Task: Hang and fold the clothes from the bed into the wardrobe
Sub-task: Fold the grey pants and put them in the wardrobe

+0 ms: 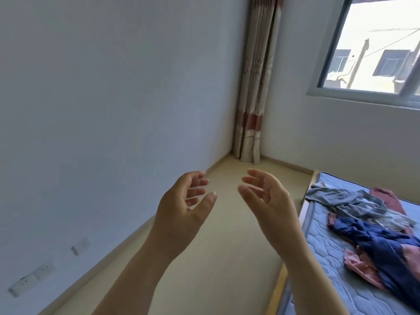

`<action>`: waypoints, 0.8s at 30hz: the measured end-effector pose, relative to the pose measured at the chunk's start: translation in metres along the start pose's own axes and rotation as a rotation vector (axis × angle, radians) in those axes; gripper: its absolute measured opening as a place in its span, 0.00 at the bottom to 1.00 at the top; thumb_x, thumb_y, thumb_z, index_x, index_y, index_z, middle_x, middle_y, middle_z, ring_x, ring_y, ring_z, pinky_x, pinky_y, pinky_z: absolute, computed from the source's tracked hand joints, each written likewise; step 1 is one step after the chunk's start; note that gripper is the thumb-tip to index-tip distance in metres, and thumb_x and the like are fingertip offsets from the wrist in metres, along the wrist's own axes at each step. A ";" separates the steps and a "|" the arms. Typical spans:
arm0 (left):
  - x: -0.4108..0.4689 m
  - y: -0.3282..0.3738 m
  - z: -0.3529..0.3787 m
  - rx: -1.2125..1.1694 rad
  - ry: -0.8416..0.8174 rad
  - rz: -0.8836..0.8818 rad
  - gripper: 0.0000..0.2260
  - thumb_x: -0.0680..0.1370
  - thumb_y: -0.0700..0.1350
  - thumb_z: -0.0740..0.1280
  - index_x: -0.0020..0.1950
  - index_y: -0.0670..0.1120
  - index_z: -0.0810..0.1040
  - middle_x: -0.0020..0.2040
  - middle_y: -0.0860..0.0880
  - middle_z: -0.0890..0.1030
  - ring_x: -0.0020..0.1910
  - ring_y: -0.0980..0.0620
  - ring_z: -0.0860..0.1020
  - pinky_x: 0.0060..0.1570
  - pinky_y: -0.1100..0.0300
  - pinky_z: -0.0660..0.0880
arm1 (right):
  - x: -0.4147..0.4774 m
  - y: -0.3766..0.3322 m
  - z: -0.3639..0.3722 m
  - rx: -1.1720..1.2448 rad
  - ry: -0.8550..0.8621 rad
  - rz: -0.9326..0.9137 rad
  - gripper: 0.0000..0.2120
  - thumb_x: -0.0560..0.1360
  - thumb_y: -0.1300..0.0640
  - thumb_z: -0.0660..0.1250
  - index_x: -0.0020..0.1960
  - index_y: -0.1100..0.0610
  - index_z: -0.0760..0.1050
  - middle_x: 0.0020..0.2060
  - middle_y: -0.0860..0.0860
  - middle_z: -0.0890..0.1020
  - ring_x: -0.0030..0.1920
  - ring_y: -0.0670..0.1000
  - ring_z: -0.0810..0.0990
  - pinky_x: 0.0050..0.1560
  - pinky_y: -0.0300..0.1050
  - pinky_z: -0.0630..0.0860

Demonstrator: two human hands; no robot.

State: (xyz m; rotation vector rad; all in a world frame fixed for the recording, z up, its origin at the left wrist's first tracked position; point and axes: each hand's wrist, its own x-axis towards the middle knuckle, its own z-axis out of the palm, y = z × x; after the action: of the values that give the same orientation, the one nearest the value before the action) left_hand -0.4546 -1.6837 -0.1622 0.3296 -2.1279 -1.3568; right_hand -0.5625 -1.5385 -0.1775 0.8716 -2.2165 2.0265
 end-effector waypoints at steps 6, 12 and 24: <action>0.089 -0.018 0.044 0.014 -0.142 0.068 0.14 0.76 0.49 0.69 0.60 0.57 0.74 0.54 0.61 0.80 0.51 0.67 0.78 0.48 0.76 0.73 | 0.062 0.033 -0.023 -0.008 0.136 0.036 0.16 0.74 0.52 0.70 0.60 0.47 0.73 0.54 0.45 0.81 0.53 0.42 0.81 0.51 0.38 0.78; 0.155 -0.043 0.091 -0.034 -0.292 0.088 0.15 0.75 0.50 0.69 0.62 0.55 0.75 0.53 0.60 0.80 0.52 0.65 0.79 0.48 0.74 0.75 | 0.102 0.065 -0.048 -0.100 0.274 0.103 0.19 0.74 0.54 0.70 0.64 0.53 0.73 0.54 0.46 0.81 0.54 0.43 0.81 0.54 0.40 0.79; 0.292 -0.098 0.166 -0.170 -0.616 0.165 0.16 0.75 0.49 0.69 0.63 0.54 0.74 0.54 0.58 0.81 0.52 0.62 0.80 0.50 0.68 0.77 | 0.181 0.122 -0.056 -0.249 0.549 0.218 0.16 0.74 0.53 0.70 0.61 0.52 0.74 0.53 0.47 0.82 0.54 0.45 0.82 0.54 0.40 0.79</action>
State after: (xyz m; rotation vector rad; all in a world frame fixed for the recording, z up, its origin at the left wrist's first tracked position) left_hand -0.7960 -1.7496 -0.2004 -0.3759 -2.4185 -1.6752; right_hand -0.7846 -1.5559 -0.2132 0.0366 -2.2253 1.7234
